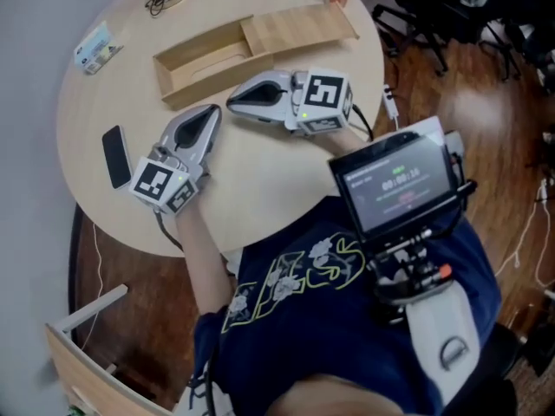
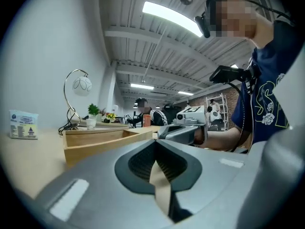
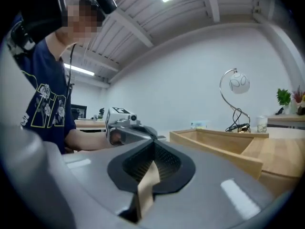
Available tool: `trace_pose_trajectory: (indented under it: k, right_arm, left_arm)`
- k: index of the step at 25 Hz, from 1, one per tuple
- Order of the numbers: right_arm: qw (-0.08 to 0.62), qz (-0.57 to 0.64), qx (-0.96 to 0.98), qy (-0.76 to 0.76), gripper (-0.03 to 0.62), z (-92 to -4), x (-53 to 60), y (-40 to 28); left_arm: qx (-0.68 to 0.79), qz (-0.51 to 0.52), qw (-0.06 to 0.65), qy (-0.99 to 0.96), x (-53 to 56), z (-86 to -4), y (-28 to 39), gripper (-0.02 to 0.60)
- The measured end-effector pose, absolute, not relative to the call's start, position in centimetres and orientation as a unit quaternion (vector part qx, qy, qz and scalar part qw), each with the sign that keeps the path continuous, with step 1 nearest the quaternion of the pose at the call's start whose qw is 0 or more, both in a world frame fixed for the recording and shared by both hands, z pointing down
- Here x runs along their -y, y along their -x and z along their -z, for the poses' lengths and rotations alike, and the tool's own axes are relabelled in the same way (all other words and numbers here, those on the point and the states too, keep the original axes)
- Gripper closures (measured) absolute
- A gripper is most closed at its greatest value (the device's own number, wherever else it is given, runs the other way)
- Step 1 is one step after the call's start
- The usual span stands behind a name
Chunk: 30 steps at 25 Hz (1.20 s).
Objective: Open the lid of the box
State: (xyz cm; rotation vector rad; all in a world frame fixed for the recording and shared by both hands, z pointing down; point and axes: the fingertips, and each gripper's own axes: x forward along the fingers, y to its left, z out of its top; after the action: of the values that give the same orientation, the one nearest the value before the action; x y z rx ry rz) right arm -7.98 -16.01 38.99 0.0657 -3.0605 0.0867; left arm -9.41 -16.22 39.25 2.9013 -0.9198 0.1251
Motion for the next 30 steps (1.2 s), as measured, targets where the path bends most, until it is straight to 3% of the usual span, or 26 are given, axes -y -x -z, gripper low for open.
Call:
trace_pose_trajectory:
  k: [3,30]
  right_arm:
    - [0.074,-0.036,0.996,-0.023,0.582,-40.5,16.6,9.1]
    - [0.078,-0.036,0.996,-0.027,0.582,-41.1,16.8,9.5]
  left_arm:
    - [0.290,-0.071,0.059,-0.953,16.4,-40.8,9.5,0.580]
    - [0.289,-0.067,0.061,-0.953,16.4,-41.3,9.8,0.578]
